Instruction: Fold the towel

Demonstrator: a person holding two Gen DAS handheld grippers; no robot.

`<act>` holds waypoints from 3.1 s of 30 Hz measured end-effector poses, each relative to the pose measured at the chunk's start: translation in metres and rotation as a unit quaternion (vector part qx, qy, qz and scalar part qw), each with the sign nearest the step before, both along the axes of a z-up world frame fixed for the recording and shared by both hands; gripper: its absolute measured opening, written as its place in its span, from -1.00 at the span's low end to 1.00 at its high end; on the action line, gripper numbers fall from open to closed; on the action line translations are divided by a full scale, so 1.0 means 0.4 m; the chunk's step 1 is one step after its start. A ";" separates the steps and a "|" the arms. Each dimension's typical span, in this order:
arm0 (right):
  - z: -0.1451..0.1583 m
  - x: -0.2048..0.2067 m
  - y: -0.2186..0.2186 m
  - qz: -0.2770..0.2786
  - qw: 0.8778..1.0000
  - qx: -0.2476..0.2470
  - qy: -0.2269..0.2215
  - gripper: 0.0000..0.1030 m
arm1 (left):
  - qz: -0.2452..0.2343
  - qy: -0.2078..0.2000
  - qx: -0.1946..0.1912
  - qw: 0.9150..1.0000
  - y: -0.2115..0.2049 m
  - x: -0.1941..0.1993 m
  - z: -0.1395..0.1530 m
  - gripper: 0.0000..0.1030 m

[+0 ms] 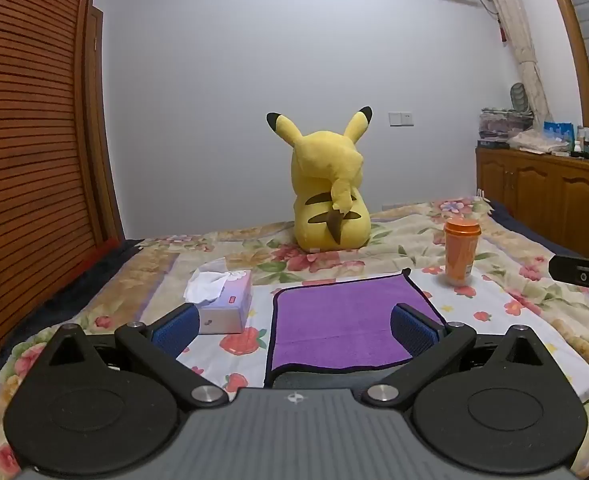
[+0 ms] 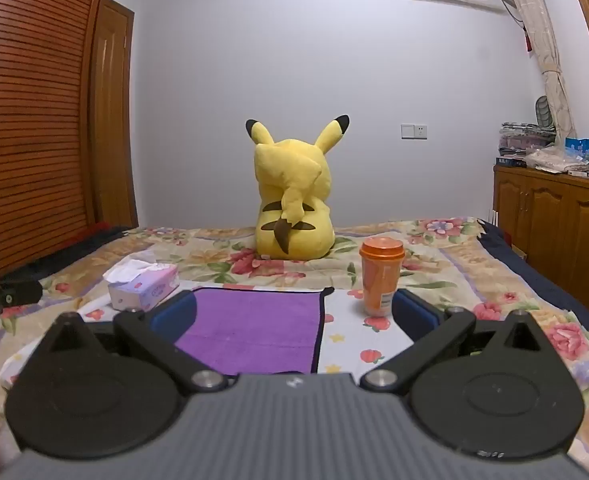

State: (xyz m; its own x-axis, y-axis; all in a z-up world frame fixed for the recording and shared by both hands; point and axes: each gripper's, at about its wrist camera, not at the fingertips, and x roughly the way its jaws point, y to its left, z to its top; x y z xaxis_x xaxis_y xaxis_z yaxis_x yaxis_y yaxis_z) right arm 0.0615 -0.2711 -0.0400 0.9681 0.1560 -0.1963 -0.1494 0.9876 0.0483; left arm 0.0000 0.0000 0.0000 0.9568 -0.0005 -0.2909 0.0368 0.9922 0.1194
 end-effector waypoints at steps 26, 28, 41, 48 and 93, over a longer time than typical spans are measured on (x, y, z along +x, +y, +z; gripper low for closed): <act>-0.005 0.005 -0.013 -0.002 1.000 -0.002 0.002 1.00 | 0.000 0.001 0.001 1.000 0.000 0.000 0.000 1.00; -0.006 0.004 -0.014 -0.002 1.000 -0.002 0.002 1.00 | 0.001 0.001 0.001 1.000 0.000 0.000 0.000 1.00; -0.004 0.003 -0.012 -0.002 1.000 -0.002 0.002 1.00 | 0.000 0.001 0.002 1.000 0.000 0.000 0.000 1.00; -0.004 0.003 -0.012 -0.002 1.000 -0.002 0.002 1.00 | 0.000 0.001 0.003 1.000 0.000 0.000 0.000 1.00; -0.027 0.021 -0.013 0.000 1.000 -0.008 0.013 1.00 | -0.002 0.022 0.008 1.000 0.004 0.001 -0.007 1.00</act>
State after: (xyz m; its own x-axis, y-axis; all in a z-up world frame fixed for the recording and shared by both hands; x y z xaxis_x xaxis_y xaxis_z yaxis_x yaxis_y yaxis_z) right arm 0.0699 -0.2762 -0.0506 0.9625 0.1521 -0.2246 -0.1479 0.9884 0.0356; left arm 0.0005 0.0017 -0.0030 0.9428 0.0007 -0.3333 0.0464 0.9900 0.1335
